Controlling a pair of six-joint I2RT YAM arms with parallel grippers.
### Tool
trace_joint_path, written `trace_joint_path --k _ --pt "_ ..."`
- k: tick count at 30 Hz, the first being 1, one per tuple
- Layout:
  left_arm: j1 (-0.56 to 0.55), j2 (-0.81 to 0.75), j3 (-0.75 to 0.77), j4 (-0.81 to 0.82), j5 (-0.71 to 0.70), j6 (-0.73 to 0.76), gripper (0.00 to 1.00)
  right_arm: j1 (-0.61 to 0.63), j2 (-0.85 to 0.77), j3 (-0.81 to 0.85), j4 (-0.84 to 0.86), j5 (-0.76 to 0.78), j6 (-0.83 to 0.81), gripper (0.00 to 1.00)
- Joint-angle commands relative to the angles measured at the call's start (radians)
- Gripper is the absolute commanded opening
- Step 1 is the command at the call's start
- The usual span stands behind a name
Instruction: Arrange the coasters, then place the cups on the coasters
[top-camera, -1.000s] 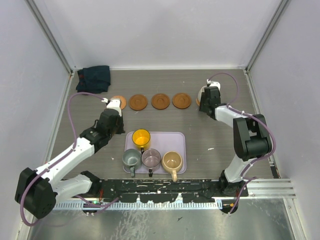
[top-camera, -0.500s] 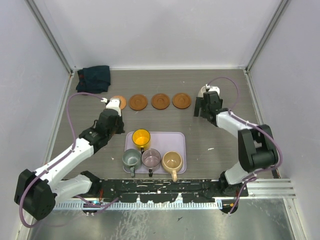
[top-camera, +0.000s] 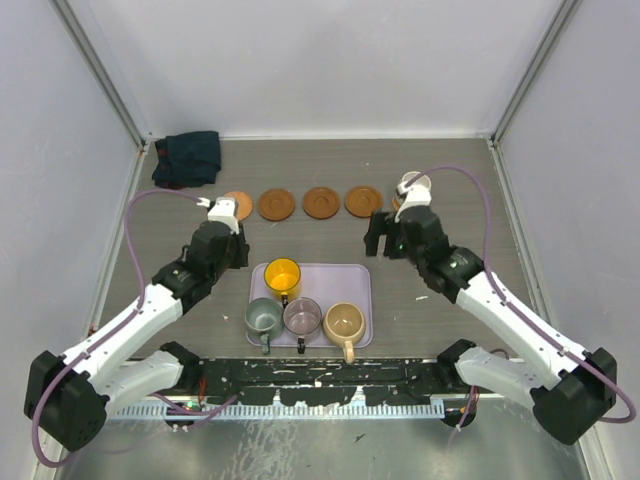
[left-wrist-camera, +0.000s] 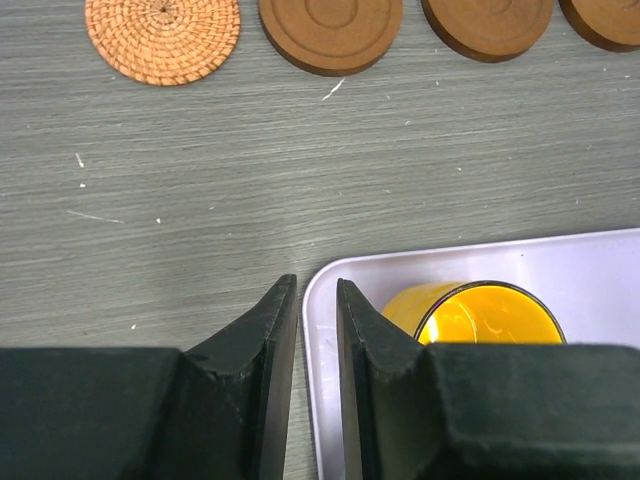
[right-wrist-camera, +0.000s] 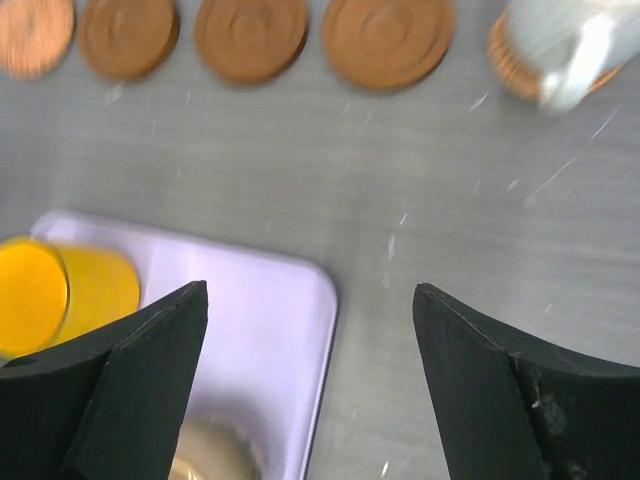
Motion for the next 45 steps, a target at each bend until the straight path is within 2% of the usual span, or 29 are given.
trace_joint_path --k 1,6,13,17,26,28,32,34,39,41,45 --pt "-0.003 0.004 0.013 0.059 0.015 0.000 0.24 0.171 -0.050 -0.036 -0.210 0.060 0.100 0.88" --pt "-0.002 0.012 0.020 0.036 0.037 -0.025 0.24 0.281 -0.119 -0.080 -0.303 0.067 0.180 0.81" --pt "-0.002 0.012 0.008 0.037 0.055 -0.056 0.24 0.371 -0.174 -0.107 -0.338 -0.051 0.225 0.73" --pt "-0.002 0.015 0.011 0.036 0.056 -0.062 0.24 0.441 -0.119 -0.096 -0.337 -0.064 0.228 0.70" --pt "-0.002 0.009 0.010 0.032 0.058 -0.063 0.24 0.554 0.075 -0.066 -0.307 0.035 0.232 0.65" --pt "-0.002 0.009 0.009 0.034 0.062 -0.063 0.25 0.558 0.102 -0.055 -0.303 0.059 0.234 0.59" --pt "-0.002 0.015 0.004 0.036 0.063 -0.063 0.25 0.558 0.156 -0.031 -0.311 0.121 0.233 0.38" --pt "-0.002 0.016 0.001 0.038 0.065 -0.064 0.25 0.558 0.179 -0.019 -0.317 0.145 0.233 0.34" --pt "-0.002 0.023 -0.008 0.051 0.067 -0.070 0.25 0.558 0.216 0.019 -0.326 0.231 0.231 0.14" --pt "-0.002 0.028 -0.010 0.056 0.070 -0.072 0.25 0.558 0.220 0.032 -0.327 0.280 0.231 0.09" --pt "-0.001 0.040 -0.010 0.064 0.072 -0.071 0.25 0.559 0.234 0.054 -0.311 0.362 0.213 0.08"
